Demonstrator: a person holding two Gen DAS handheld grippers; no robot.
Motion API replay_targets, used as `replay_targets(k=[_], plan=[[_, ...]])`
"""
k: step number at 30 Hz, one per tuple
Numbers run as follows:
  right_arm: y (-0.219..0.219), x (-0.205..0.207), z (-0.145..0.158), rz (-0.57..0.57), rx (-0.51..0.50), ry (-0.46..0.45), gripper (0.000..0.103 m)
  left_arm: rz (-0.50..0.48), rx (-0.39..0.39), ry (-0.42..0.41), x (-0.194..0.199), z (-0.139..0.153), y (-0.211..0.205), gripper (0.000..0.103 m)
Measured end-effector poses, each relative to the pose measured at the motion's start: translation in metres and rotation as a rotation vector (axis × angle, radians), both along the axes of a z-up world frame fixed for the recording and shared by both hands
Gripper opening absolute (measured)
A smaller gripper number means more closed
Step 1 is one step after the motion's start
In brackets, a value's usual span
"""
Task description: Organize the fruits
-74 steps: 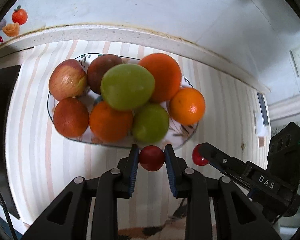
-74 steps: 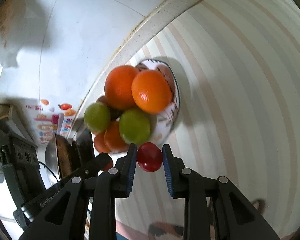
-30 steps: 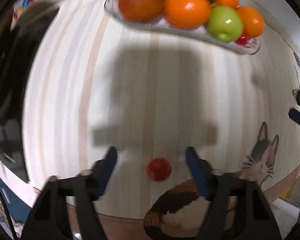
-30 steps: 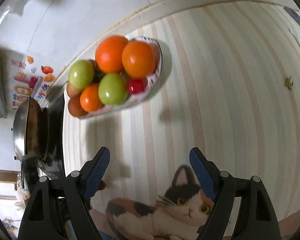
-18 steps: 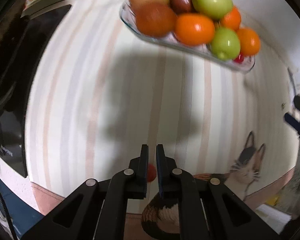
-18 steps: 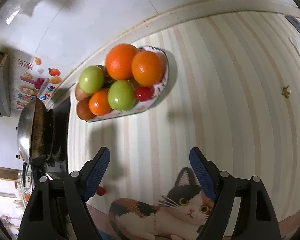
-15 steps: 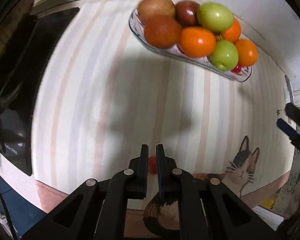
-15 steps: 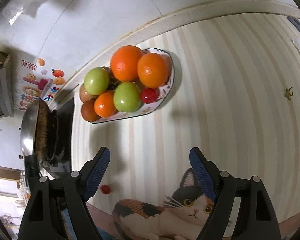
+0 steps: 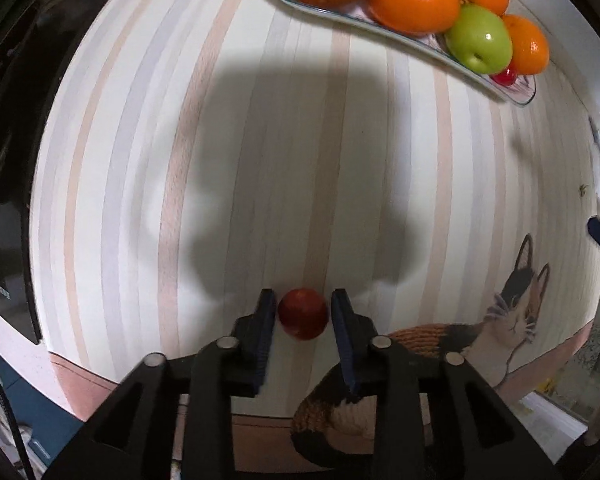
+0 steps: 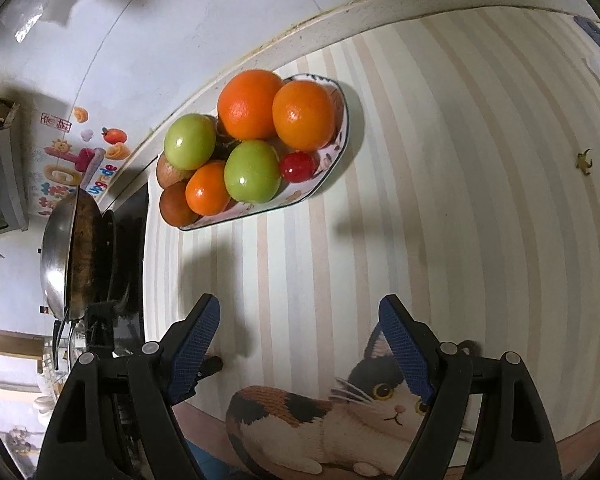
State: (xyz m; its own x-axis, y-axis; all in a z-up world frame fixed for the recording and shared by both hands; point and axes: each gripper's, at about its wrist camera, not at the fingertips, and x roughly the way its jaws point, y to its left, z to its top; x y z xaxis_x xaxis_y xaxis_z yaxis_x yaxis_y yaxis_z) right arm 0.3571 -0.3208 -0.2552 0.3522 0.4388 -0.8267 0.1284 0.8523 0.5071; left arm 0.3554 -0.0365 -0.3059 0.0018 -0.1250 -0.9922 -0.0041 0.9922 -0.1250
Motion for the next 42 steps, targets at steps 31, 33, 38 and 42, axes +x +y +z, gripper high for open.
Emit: replay_targets(k=[31, 33, 38, 42], plan=[[-0.045, 0.065, -0.045, -0.133, -0.019, 0.036, 0.084, -0.139, -0.091, -0.242, 0.125, 0.069, -0.149, 0.027], [-0.050, 0.062, -0.044, -0.137, -0.013, 0.036, 0.084, -0.110, -0.094, -0.250, 0.120, 0.075, -0.140, 0.032], [-0.055, 0.048, -0.015, -0.131, -0.128, -0.018, 0.094, -0.087, -0.053, -0.316, 0.102, 0.097, -0.117, 0.080], [-0.041, 0.034, 0.017, -0.085, -0.245, -0.075, 0.096, -0.072, 0.023, -0.386, 0.078, 0.117, -0.092, 0.087]])
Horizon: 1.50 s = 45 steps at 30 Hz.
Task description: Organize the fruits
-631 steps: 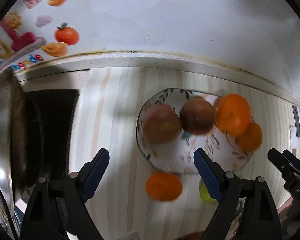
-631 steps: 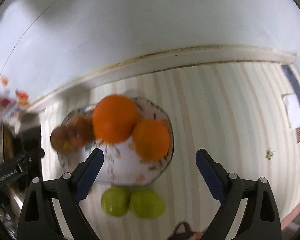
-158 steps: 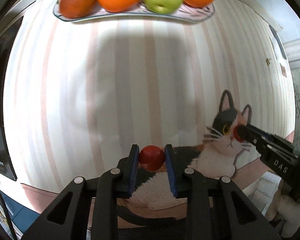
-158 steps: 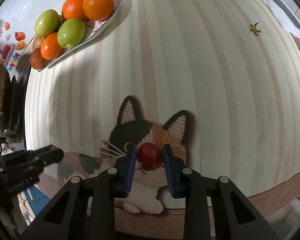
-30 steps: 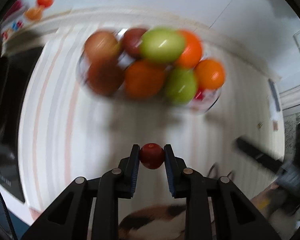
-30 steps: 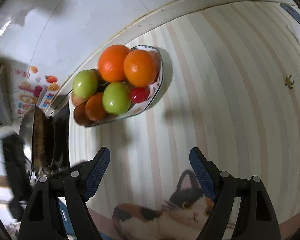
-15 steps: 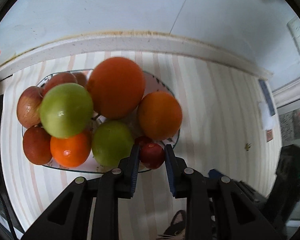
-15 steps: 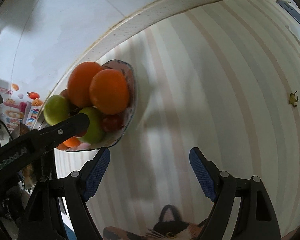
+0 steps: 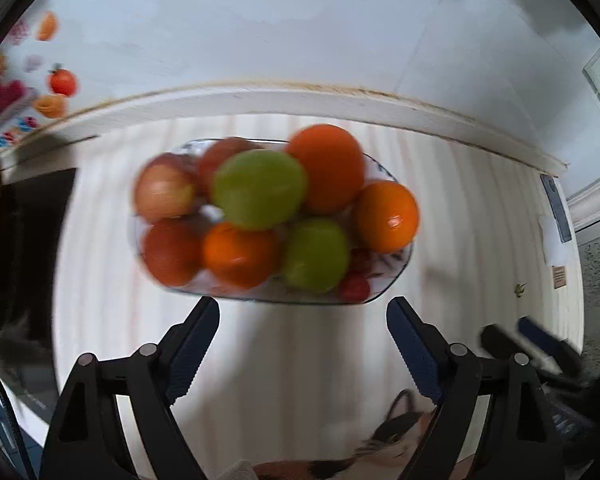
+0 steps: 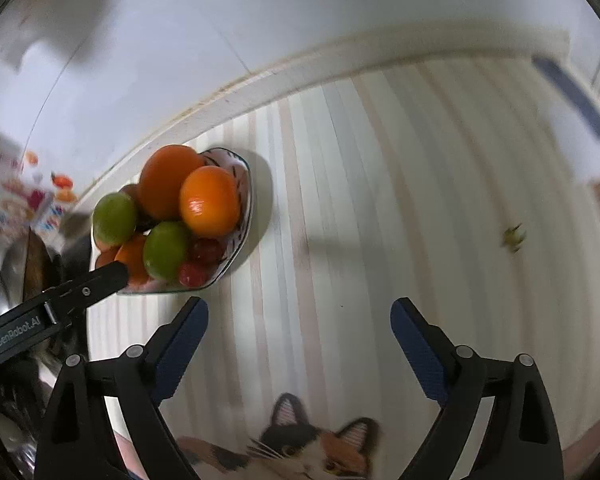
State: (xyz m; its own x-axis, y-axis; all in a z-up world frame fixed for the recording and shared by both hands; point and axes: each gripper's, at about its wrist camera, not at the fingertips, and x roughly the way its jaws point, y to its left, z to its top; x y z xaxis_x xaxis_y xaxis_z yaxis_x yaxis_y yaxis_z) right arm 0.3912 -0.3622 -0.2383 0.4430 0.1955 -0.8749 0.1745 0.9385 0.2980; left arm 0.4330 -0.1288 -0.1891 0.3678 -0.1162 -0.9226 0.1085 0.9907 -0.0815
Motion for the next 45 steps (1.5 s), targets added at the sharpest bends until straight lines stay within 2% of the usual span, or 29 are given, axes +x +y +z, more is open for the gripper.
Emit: replay_targets(k=[4, 8, 12, 17, 24, 30, 34, 40, 45], plan=[[0.024, -0.019, 0.037, 0.052, -0.119, -0.060, 0.096, 0.040, 0.040, -0.055, -0.031, 0.021, 0.023, 0.088], [0.044, -0.046, 0.072, 0.074, -0.186, -0.116, 0.099, 0.058, 0.051, -0.110, -0.068, 0.049, 0.037, 0.088], [0.066, -0.081, 0.107, 0.077, -0.212, -0.165, 0.099, 0.067, 0.067, -0.187, -0.111, 0.084, 0.053, 0.088], [0.090, -0.132, 0.144, 0.060, -0.226, -0.215, 0.099, 0.045, 0.051, -0.270, -0.161, 0.118, 0.069, 0.088], [0.121, -0.223, 0.194, 0.005, -0.247, -0.298, 0.099, 0.001, 0.043, -0.338, -0.232, 0.157, 0.089, 0.088], [0.136, -0.285, 0.227, -0.015, -0.267, -0.351, 0.099, -0.005, 0.030, -0.374, -0.278, 0.179, 0.098, 0.088], [0.138, -0.311, 0.244, -0.012, -0.266, -0.388, 0.099, 0.012, 0.030, -0.409, -0.302, 0.192, 0.098, 0.088], [0.137, -0.333, 0.260, 0.016, -0.270, -0.418, 0.099, 0.026, 0.014, -0.428, -0.321, 0.202, 0.091, 0.088], [0.131, -0.336, 0.260, 0.030, -0.258, -0.409, 0.099, 0.034, 0.001, -0.426, -0.329, 0.201, 0.084, 0.088]])
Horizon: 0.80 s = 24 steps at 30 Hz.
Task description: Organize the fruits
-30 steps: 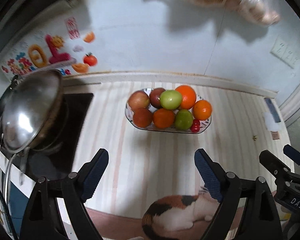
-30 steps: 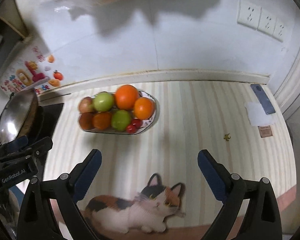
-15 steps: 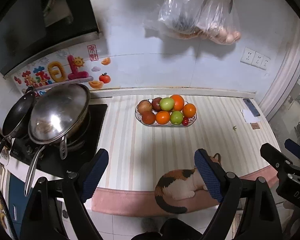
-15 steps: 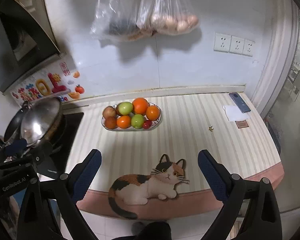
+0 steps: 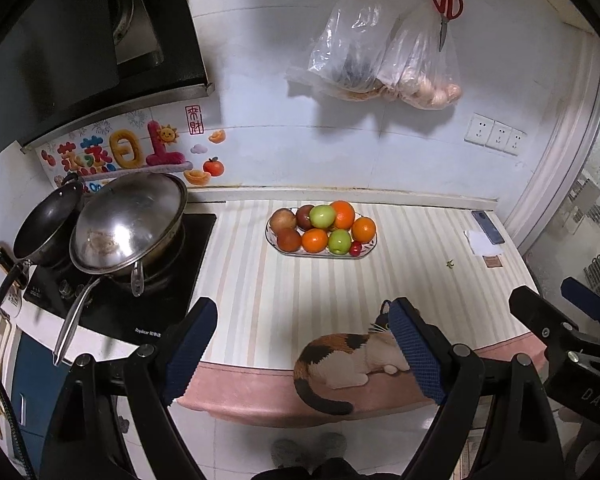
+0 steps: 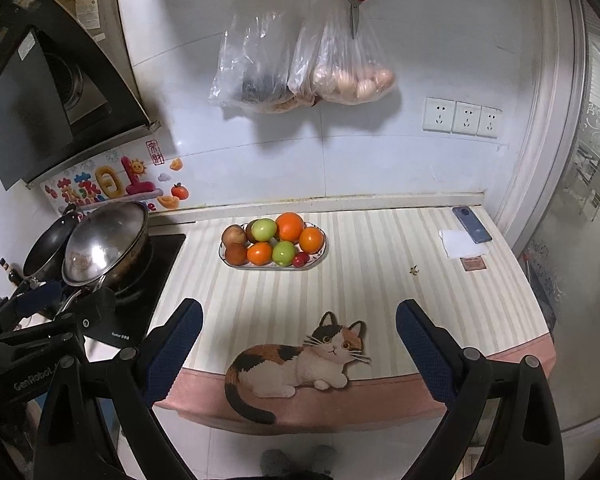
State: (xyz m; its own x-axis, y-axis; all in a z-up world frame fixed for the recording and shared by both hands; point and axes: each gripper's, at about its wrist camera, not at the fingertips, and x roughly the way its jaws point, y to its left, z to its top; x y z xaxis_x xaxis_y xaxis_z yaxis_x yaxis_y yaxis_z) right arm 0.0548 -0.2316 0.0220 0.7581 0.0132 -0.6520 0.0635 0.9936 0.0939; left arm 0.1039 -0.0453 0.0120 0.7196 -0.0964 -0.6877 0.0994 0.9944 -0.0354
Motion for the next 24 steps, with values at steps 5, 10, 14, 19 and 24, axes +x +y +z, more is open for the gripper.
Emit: replay_targets(k=[5, 10, 14, 19, 24], plan=[[-0.007, 0.011, -0.010, 0.005, 0.007, 0.022, 0.099, 0.012, 0.000, 0.012, 0.010, -0.008, -0.006, 0.091], [-0.009, 0.040, -0.022, 0.011, 0.003, 0.035, 0.099, 0.024, 0.032, 0.004, 0.031, -0.013, -0.012, 0.101], [-0.008, 0.068, -0.029, 0.020, 0.004, 0.041, 0.099, 0.041, 0.045, -0.003, 0.051, -0.016, -0.013, 0.102], [-0.006, 0.101, -0.038, 0.016, -0.006, 0.048, 0.099, 0.076, 0.062, 0.006, 0.078, -0.025, -0.009, 0.102], [-0.006, 0.127, -0.051, 0.009, -0.015, 0.076, 0.099, 0.101, 0.063, 0.028, 0.098, -0.036, -0.002, 0.102]])
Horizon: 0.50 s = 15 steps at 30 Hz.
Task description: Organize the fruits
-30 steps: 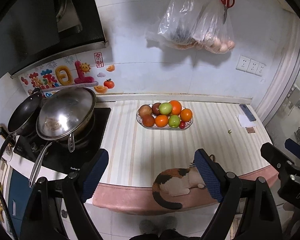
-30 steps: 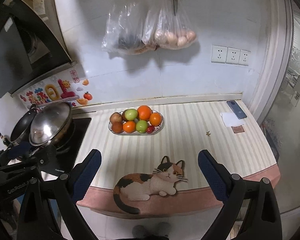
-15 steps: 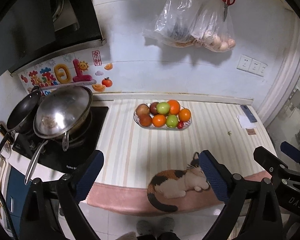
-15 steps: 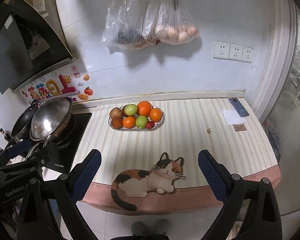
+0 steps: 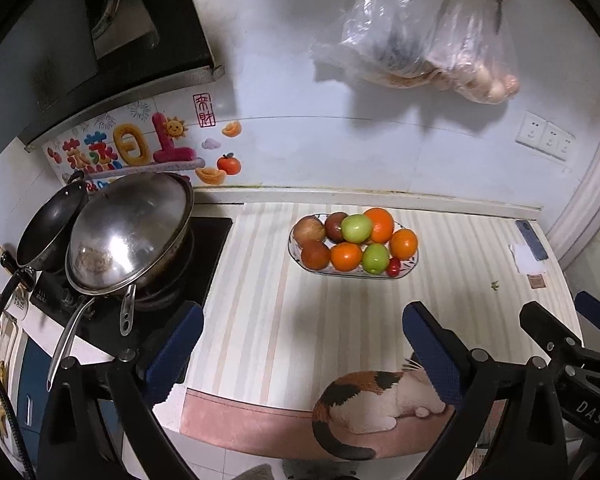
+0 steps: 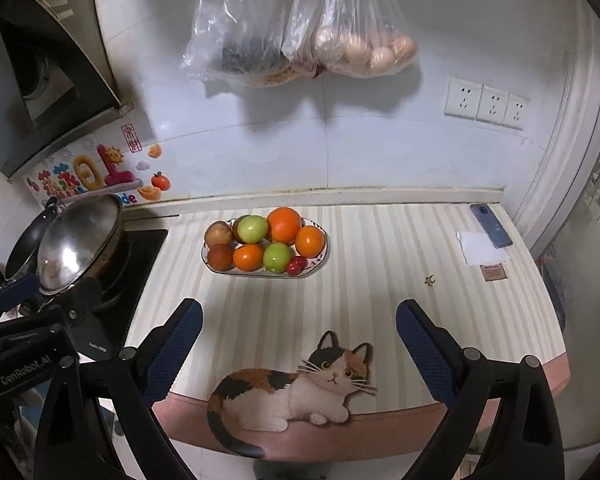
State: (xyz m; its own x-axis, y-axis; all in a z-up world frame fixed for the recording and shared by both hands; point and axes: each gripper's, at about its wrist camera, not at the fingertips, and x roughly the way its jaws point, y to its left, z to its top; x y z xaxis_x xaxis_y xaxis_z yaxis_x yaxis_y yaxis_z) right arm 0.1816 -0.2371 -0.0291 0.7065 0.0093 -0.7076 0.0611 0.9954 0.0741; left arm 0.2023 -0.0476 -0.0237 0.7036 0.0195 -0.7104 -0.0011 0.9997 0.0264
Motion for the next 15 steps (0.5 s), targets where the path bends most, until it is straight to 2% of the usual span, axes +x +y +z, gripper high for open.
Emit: replay_targets(k=[8, 15], plan=[[-0.003, 0.021, -0.020, 0.003, 0.003, 0.043, 0.100, 0.005, 0.006, 0.037, 0.016, -0.015, -0.002, 0.102], [-0.005, 0.023, -0.022, 0.007, 0.002, 0.045, 0.099, 0.005, -0.009, 0.045, 0.016, -0.018, -0.004, 0.102]])
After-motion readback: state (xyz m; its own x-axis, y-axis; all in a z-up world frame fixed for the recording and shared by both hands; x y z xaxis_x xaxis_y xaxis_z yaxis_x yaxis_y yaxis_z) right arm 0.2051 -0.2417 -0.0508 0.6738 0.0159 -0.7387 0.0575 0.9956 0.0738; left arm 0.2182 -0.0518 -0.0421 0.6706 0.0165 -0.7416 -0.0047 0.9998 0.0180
